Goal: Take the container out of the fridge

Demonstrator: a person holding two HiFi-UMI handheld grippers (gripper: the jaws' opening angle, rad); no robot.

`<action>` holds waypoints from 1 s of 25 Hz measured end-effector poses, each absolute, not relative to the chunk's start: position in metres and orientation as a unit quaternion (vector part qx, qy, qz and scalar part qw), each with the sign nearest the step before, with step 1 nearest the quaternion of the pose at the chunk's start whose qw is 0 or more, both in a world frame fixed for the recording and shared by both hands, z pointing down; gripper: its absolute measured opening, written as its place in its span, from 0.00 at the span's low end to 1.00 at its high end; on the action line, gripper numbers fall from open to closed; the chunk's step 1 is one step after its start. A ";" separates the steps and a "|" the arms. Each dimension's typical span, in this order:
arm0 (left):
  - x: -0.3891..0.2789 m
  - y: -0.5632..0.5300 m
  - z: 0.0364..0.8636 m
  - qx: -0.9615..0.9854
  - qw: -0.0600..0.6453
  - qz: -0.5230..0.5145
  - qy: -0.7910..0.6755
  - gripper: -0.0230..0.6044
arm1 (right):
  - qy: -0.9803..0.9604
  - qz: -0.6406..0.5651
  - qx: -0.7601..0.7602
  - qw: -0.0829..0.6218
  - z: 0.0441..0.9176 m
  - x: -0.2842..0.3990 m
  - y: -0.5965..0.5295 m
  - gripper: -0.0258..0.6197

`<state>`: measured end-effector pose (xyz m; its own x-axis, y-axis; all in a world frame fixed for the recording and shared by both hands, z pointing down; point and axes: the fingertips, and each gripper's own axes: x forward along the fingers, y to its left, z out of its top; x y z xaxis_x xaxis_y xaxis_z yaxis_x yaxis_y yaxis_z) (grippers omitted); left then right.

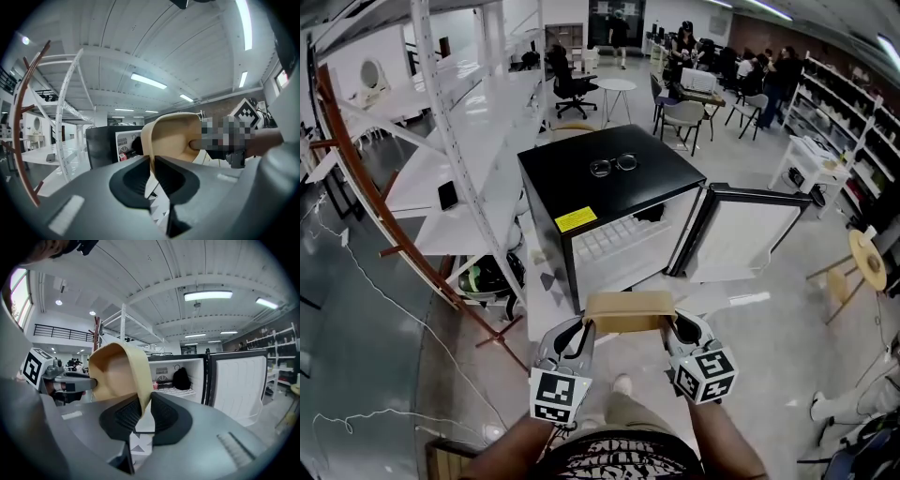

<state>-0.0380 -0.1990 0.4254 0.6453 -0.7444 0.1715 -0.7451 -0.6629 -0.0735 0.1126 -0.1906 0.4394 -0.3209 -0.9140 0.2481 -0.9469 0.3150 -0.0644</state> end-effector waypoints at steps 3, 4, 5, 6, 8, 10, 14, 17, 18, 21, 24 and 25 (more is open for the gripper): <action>-0.038 -0.196 0.420 0.907 -0.002 0.088 -0.411 0.09 | -0.807 0.093 0.577 0.084 0.433 0.113 -0.188 0.16; -0.038 -0.196 0.420 0.907 -0.002 0.087 -0.412 0.09 | -0.807 0.091 0.578 0.084 0.432 0.113 -0.188 0.16; -0.038 -0.196 0.421 0.907 -0.001 0.087 -0.412 0.09 | -0.807 0.090 0.578 0.085 0.431 0.112 -0.187 0.16; -0.039 -0.196 0.422 0.907 0.001 0.086 -0.412 0.09 | -0.807 0.088 0.578 0.087 0.431 0.112 -0.187 0.16; -0.039 -0.195 0.423 0.907 0.004 0.085 -0.412 0.09 | -0.807 0.087 0.577 0.090 0.431 0.112 -0.187 0.16; -0.039 -0.194 0.423 0.907 0.004 0.086 -0.411 0.09 | -0.807 0.087 0.577 0.093 0.431 0.112 -0.187 0.16; -0.040 -0.195 0.423 0.907 0.003 0.088 -0.411 0.09 | -0.807 0.088 0.575 0.097 0.432 0.111 -0.188 0.16; -0.040 -0.196 0.424 0.907 0.005 0.088 -0.412 0.09 | -0.808 0.087 0.574 0.100 0.432 0.111 -0.188 0.16; -0.040 -0.196 0.424 0.907 0.006 0.087 -0.413 0.09 | -0.809 0.087 0.573 0.102 0.432 0.111 -0.189 0.16; -0.040 -0.196 0.426 0.907 0.010 0.087 -0.413 0.09 | -0.809 0.085 0.572 0.104 0.431 0.110 -0.191 0.16; -0.041 -0.199 0.428 0.906 0.012 0.088 -0.413 0.09 | -0.810 0.084 0.570 0.106 0.432 0.110 -0.193 0.16; -0.042 -0.200 0.429 0.906 0.012 0.088 -0.413 0.09 | -0.810 0.085 0.570 0.107 0.433 0.109 -0.194 0.16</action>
